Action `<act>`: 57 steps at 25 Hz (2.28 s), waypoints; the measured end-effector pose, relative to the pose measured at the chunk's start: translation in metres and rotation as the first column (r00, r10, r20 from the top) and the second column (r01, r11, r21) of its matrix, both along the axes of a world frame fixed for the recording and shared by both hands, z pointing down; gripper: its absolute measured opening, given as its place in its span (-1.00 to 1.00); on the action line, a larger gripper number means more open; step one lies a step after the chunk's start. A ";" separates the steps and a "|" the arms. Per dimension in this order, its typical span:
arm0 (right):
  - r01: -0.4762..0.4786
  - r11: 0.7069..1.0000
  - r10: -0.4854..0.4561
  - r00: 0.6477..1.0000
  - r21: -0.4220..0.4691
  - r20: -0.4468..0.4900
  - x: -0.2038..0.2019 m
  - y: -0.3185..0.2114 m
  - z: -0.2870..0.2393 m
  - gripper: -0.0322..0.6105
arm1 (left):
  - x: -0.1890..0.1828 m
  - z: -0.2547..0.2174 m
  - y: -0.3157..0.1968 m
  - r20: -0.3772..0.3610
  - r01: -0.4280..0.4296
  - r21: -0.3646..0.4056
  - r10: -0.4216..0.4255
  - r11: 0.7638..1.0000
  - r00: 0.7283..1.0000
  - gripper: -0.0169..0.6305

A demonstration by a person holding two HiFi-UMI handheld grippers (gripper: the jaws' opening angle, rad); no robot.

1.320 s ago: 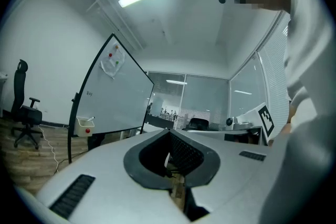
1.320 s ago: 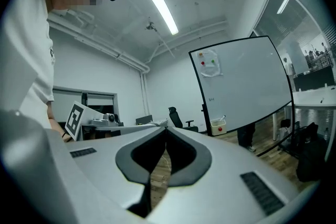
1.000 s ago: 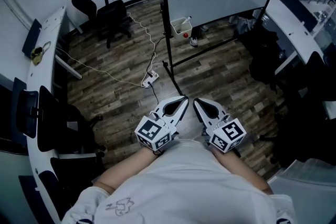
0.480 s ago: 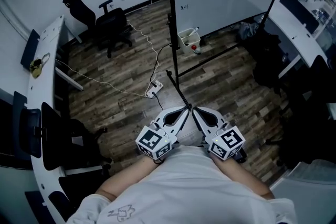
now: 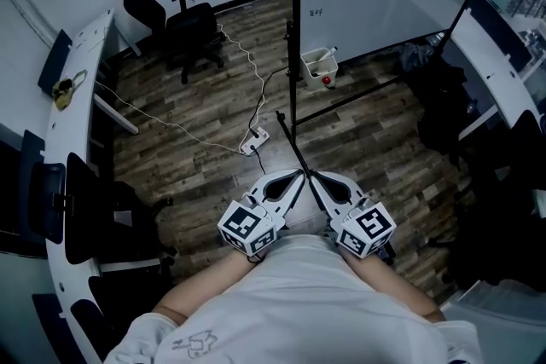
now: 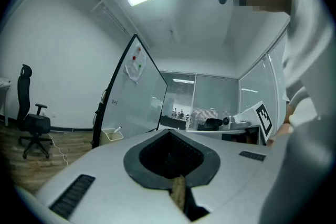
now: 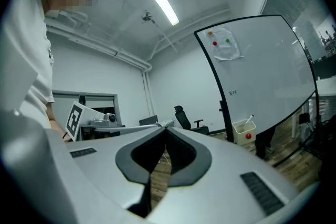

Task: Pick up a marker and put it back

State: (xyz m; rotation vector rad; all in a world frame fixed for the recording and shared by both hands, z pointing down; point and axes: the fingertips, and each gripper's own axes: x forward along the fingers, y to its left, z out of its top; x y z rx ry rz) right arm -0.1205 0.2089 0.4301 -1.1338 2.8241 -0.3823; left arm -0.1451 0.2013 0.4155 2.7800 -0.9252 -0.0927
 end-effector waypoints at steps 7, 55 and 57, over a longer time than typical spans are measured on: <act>0.044 0.999 -0.044 0.999 0.001 0.000 0.016 -0.033 0.002 -0.87 | 0.013 0.002 -0.033 0.005 0.058 0.002 -0.058 0.998 0.998 -0.93; 0.024 0.996 -0.026 1.000 -0.083 -0.013 0.200 -0.299 0.015 -0.87 | 0.184 0.011 -0.301 -0.020 0.094 -0.039 -0.095 0.995 0.995 -0.93; -0.005 0.996 0.003 1.000 -0.085 -0.014 0.188 -0.318 0.013 -0.87 | 0.168 0.007 -0.317 -0.028 0.082 -0.040 -0.084 0.996 0.996 -0.93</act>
